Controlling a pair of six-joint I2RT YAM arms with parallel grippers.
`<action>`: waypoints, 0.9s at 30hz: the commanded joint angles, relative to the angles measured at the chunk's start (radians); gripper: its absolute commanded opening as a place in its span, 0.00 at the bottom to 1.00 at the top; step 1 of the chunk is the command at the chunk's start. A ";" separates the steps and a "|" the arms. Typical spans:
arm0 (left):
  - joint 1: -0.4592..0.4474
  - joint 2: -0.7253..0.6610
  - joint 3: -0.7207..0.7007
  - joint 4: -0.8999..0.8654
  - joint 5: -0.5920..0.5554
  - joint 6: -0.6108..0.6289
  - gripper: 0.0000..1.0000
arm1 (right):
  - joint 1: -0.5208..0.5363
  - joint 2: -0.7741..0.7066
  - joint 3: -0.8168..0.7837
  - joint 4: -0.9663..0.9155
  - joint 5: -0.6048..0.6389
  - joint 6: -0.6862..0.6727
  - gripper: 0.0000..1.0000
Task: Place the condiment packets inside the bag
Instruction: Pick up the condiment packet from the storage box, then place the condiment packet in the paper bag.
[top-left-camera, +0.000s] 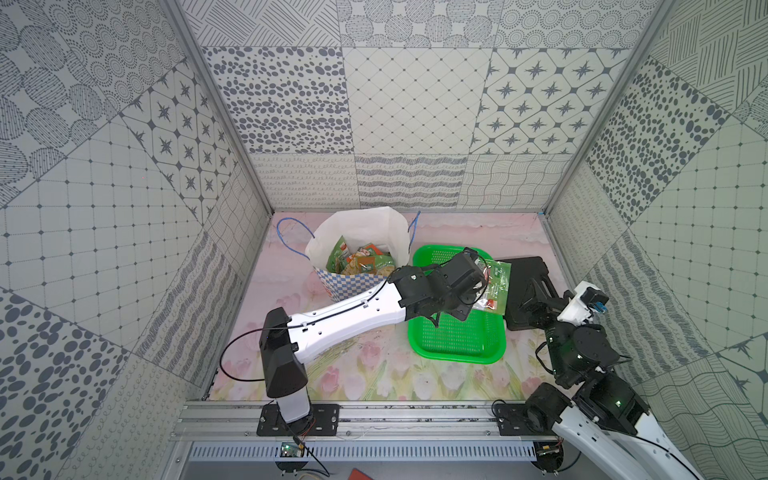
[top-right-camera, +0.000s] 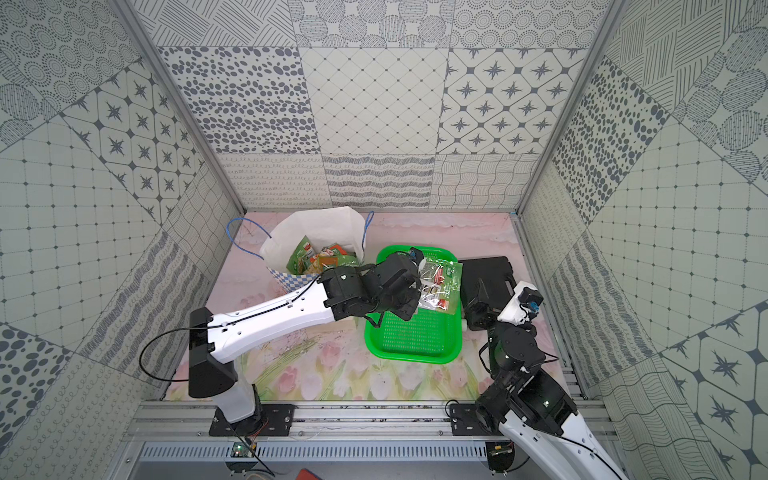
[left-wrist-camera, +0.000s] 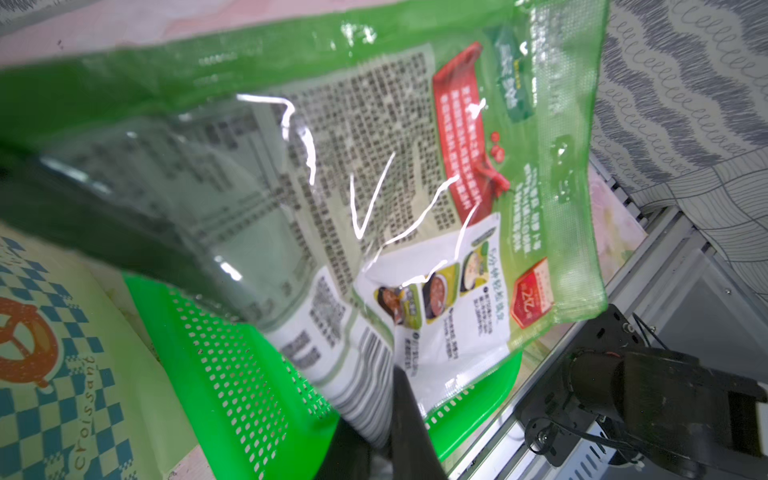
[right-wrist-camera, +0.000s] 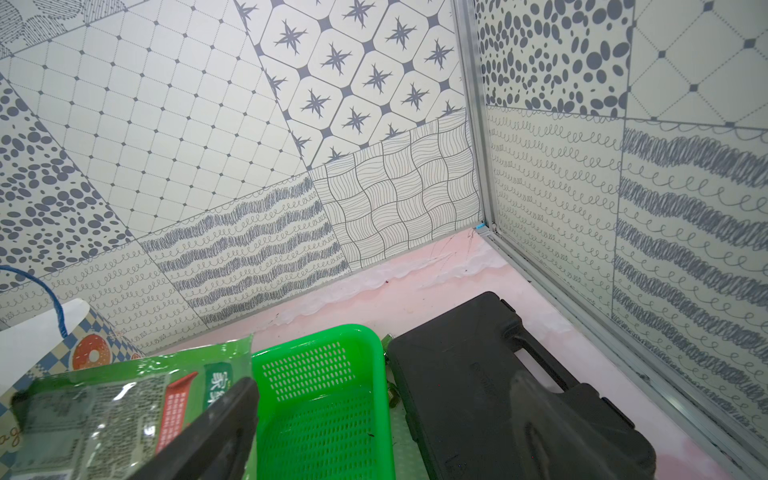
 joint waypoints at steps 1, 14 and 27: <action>-0.023 -0.135 -0.069 0.110 -0.089 0.090 0.00 | -0.003 -0.010 -0.011 0.048 -0.002 -0.008 0.97; -0.026 -0.416 -0.151 0.172 -0.125 0.122 0.00 | -0.004 0.000 -0.010 0.056 -0.002 -0.010 0.97; -0.019 -0.536 -0.135 0.111 -0.543 0.206 0.00 | -0.003 0.025 -0.032 0.064 0.002 -0.014 0.97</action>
